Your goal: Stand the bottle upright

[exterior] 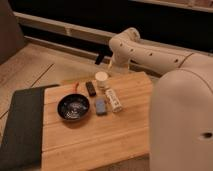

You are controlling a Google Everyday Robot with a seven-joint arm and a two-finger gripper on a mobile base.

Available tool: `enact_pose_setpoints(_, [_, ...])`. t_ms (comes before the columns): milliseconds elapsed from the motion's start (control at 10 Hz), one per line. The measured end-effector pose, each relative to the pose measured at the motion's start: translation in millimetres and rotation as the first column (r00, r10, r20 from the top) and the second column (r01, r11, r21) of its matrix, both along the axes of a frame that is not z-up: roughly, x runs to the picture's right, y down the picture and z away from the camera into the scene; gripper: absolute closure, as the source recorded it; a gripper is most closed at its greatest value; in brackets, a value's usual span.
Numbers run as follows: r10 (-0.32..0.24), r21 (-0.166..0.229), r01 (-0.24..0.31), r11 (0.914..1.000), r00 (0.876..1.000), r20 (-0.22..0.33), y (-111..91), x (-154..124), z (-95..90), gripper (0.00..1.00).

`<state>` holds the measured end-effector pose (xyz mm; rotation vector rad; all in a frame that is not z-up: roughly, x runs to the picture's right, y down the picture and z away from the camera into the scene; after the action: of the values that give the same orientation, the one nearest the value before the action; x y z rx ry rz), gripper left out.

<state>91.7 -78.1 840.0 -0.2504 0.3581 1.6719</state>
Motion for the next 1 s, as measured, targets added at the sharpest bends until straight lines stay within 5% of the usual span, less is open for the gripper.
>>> enact_pose_setpoints(300, [-0.108, -0.121, 0.1, 0.9876, 0.992, -0.061, 36, 2, 29.8, 0.35])
enact_pose_setpoints(500, [-0.157, -0.166, 0.142, 0.9759, 0.984, -0.082, 39, -1, 45.2, 0.35])
enact_pose_setpoints(700, [-0.195, -0.204, 0.179, 0.9623, 0.979, -0.061, 39, -17, 63.7, 0.35])
enact_pose_setpoints(1000, [-0.191, -0.235, 0.187, 0.9538, 0.982, 0.004, 41, -41, 83.3, 0.35])
